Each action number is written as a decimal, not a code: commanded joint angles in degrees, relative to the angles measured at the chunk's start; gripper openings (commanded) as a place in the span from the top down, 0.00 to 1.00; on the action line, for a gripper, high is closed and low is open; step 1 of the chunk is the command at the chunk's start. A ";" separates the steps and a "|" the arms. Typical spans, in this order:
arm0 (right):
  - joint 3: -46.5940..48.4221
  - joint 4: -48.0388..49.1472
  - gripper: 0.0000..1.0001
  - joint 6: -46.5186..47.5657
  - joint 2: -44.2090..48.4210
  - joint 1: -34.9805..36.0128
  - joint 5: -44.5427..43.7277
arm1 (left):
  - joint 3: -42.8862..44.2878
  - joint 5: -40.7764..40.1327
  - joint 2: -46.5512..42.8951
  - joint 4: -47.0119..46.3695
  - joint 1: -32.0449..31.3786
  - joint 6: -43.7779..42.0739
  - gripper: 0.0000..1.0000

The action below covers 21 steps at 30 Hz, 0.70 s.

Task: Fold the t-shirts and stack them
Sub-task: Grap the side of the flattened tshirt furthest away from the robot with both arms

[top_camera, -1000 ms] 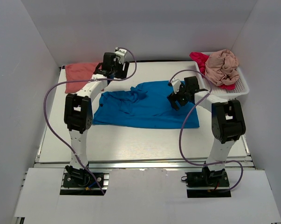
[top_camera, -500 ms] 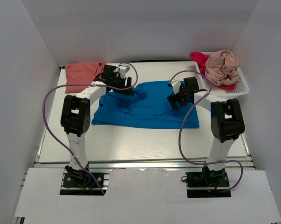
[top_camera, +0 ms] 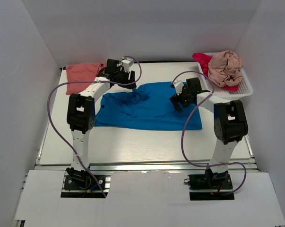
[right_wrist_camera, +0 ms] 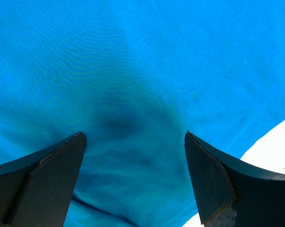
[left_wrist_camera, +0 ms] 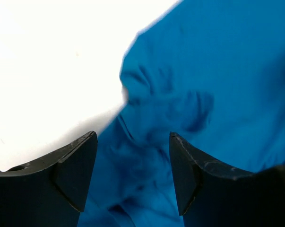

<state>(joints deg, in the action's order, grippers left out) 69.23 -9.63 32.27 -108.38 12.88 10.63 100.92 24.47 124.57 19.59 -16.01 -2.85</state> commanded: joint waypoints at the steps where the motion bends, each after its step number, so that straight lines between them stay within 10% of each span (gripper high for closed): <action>1: 1.70 1.10 0.11 -0.19 -0.69 0.30 0.00 | 7.08 -0.21 3.03 2.99 0.01 -1.89 0.28; 13: 1.34 1.54 0.11 0.16 -0.69 0.30 -0.26 | 4.29 -0.83 3.40 1.68 0.01 -0.84 0.39; 21: 1.26 1.63 0.11 0.25 -0.61 0.30 -0.17 | 4.10 0.39 3.74 1.41 -0.07 0.21 0.67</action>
<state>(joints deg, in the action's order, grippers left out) 69.23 -9.15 32.29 -108.49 12.88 10.59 104.47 23.40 130.26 21.39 -16.01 -3.16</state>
